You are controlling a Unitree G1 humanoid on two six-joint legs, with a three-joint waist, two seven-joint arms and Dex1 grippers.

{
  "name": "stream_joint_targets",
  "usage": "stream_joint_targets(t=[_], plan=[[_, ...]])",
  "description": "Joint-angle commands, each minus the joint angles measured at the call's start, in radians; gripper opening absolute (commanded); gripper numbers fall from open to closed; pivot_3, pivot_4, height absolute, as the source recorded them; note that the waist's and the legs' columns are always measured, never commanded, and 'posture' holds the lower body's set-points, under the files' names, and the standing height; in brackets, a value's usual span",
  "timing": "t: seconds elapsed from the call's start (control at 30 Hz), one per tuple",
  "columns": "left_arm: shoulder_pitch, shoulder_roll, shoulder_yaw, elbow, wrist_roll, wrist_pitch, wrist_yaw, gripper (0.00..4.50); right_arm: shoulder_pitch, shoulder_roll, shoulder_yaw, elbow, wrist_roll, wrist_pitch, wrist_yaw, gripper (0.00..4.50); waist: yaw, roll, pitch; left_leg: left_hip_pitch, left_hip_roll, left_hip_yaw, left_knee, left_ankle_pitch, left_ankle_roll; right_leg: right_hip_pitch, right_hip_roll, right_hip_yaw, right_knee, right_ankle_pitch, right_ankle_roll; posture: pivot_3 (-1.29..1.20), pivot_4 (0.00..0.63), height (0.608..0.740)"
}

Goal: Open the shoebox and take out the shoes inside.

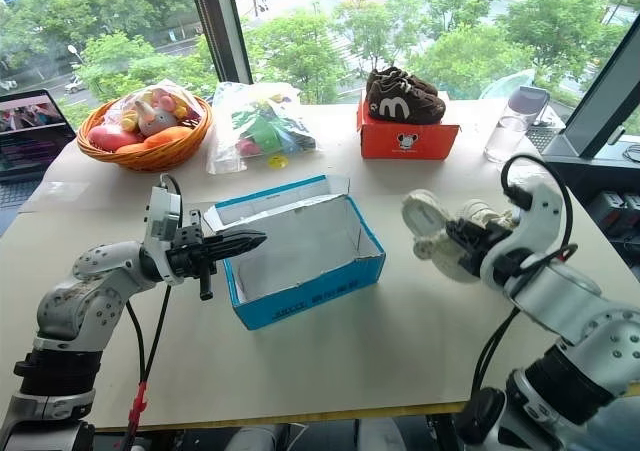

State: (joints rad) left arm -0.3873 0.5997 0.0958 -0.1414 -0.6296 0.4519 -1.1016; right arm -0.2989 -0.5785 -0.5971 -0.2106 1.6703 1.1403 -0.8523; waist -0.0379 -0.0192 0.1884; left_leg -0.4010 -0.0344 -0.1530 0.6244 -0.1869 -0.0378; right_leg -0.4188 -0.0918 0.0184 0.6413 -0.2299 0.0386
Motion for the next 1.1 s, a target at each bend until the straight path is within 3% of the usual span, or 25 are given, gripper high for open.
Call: stream_joint_targets(t=[0.03,0.17,0.43,0.57,0.67,0.77,0.93,1.1], plan=[[-0.003,0.001,0.012,-0.034,-0.008,-0.017,0.006,0.00,-0.033,-0.081,0.029,-0.004,-0.021,-0.054,0.039,2.13,-0.002,0.000,0.000,0.000,0.000,0.000,0.000,0.000,0.000,0.000,0.000,0.000,0.000,0.000,0.000,0.00,0.150,0.740],[-0.006,0.000,0.010,-0.035,-0.010,-0.012,0.009,0.00,-0.065,-0.197,0.073,-0.008,-0.102,-0.044,0.133,3.41,-0.006,0.000,0.000,0.001,0.000,0.001,0.001,0.000,0.000,0.000,0.000,0.001,0.000,0.000,0.000,0.00,0.150,0.740],[-0.011,0.006,0.013,-0.032,-0.012,-0.007,0.012,0.00,-0.154,-0.427,0.108,-0.029,-0.181,-0.003,0.427,3.41,-0.004,0.000,0.000,-0.002,0.000,0.002,0.001,0.000,0.001,-0.002,0.000,0.001,-0.001,0.000,0.000,0.00,0.150,0.740],[-0.008,0.006,0.033,-0.030,-0.013,-0.006,0.035,0.00,-0.131,-0.488,0.106,-0.133,-0.148,0.013,0.673,3.41,-0.004,0.000,0.000,-0.002,0.000,0.002,0.001,0.000,0.001,-0.001,0.000,0.001,-0.001,0.000,0.000,0.00,0.150,0.740],[0.018,0.014,0.070,-0.045,-0.024,0.002,0.068,0.00,-0.049,-0.476,0.121,-0.278,-0.217,-0.032,0.829,3.41,-0.004,0.000,0.000,-0.002,0.001,0.002,0.001,-0.001,0.001,-0.001,0.001,0.001,-0.001,0.000,0.001,0.00,0.150,0.740],[0.069,0.022,0.126,-0.075,-0.035,0.013,0.114,0.00,0.084,-0.451,0.209,-0.396,-0.446,-0.141,0.923,3.41,-0.004,0.000,0.000,-0.002,0.001,0.002,0.002,-0.001,0.002,-0.001,0.000,0.001,-0.001,-0.001,0.001,0.00,0.150,0.740],[0.167,0.012,0.264,-0.107,-0.035,-0.006,0.248,0.00,0.254,-0.320,0.307,-0.369,-0.795,-0.361,0.940,3.41,0.003,-0.001,0.000,-0.002,0.000,0.002,0.003,-0.001,0.001,-0.002,-0.001,0.001,0.000,0.000,0.002,0.00,0.150,0.740],[0.248,-0.115,0.411,-0.050,0.093,-0.134,0.561,0.00,0.338,-0.230,0.459,-0.309,-1.108,-0.554,0.952,3.41,0.004,-0.001,0.000,0.001,0.000,0.002,0.002,-0.001,0.001,0.000,0.000,0.002,0.000,0.000,0.002,0.00,0.150,0.740]])
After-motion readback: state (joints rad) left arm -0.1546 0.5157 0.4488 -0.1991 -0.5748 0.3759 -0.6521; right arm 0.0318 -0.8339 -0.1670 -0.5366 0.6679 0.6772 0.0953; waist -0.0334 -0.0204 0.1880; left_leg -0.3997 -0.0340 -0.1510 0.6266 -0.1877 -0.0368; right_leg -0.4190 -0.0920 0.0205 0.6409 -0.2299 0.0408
